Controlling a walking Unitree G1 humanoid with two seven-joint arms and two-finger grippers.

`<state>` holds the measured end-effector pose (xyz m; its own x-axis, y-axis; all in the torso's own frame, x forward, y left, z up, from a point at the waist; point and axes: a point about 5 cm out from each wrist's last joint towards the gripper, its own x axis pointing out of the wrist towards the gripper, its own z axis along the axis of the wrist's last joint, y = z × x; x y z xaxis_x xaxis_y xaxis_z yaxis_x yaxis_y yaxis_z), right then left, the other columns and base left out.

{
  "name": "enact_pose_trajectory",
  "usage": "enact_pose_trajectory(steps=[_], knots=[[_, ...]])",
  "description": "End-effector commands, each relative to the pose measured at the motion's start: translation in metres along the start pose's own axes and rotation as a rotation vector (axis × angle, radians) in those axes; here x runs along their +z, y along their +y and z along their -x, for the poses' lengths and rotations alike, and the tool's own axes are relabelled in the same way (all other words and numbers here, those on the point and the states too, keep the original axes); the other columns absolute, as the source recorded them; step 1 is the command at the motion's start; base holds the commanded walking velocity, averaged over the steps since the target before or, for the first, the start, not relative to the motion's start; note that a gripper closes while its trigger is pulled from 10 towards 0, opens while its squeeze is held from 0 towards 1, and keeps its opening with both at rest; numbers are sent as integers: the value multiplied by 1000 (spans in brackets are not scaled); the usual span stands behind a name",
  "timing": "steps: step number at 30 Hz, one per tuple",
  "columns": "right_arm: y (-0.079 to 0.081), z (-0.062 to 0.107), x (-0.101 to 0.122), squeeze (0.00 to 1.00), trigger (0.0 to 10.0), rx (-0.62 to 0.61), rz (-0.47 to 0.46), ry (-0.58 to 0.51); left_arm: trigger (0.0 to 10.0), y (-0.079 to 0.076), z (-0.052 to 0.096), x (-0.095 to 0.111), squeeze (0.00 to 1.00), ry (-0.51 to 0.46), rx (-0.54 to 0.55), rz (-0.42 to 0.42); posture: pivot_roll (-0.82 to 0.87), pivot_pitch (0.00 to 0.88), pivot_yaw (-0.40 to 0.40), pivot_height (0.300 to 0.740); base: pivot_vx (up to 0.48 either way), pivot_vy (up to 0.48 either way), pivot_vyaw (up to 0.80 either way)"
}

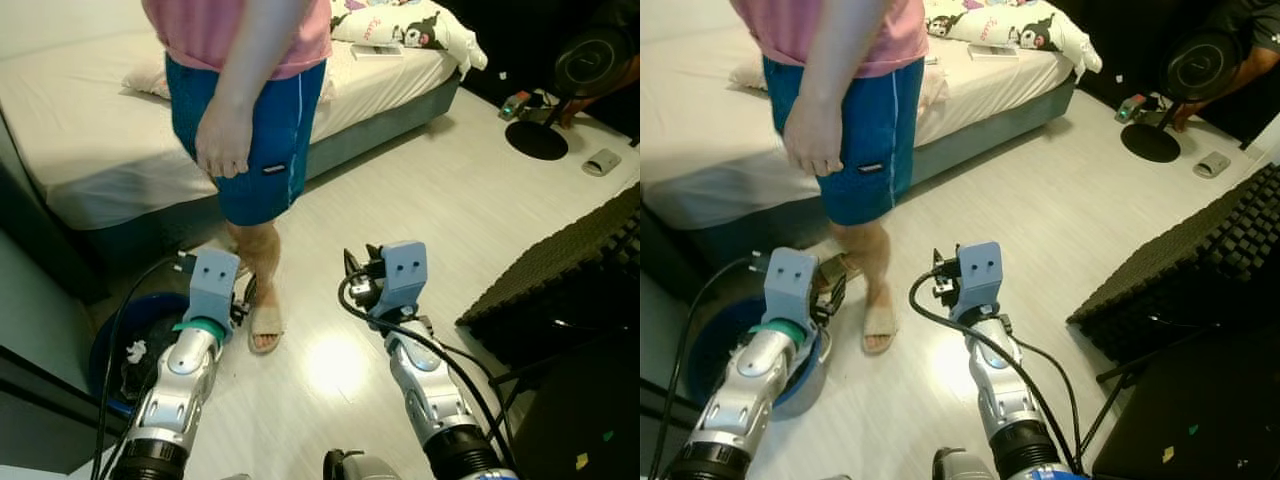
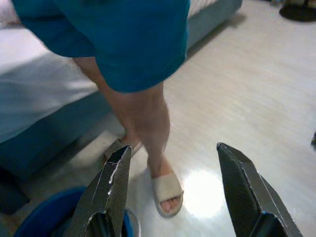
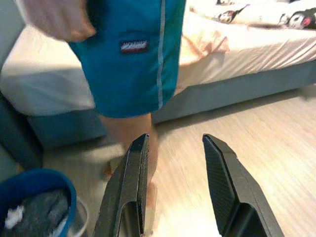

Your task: Clean up the room

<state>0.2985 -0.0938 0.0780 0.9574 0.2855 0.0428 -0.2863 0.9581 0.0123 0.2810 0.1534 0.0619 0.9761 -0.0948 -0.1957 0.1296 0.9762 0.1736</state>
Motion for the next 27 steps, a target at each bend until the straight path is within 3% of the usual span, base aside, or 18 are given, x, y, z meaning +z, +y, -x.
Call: enact_pose_trajectory(steps=[1,3,6,16,27], knots=[[-1,5,-9,0,10000,-5,11,33,10000,-7,4,-13,0,44,-34,-11,6,13,-5,728,0,0,0],[-2,6,-11,0,10000,-7,18,41,10000,-9,7,-16,0,53,-45,-15,6,13,-5,728,0,0,0],[-3,3,-6,0,10000,-10,13,27,10000,-17,2,-5,0,20,-48,11,6,9,-10,728,0,0,0],[-2,3,-6,0,10000,-3,1,21,10000,-16,-3,3,0,-4,-39,22,8,5,-12,728,0,0,0],[-2,2,-6,0,10000,-5,-14,23,10000,-16,-5,6,0,-9,-23,33,8,6,-10,728,0,0,-766]])
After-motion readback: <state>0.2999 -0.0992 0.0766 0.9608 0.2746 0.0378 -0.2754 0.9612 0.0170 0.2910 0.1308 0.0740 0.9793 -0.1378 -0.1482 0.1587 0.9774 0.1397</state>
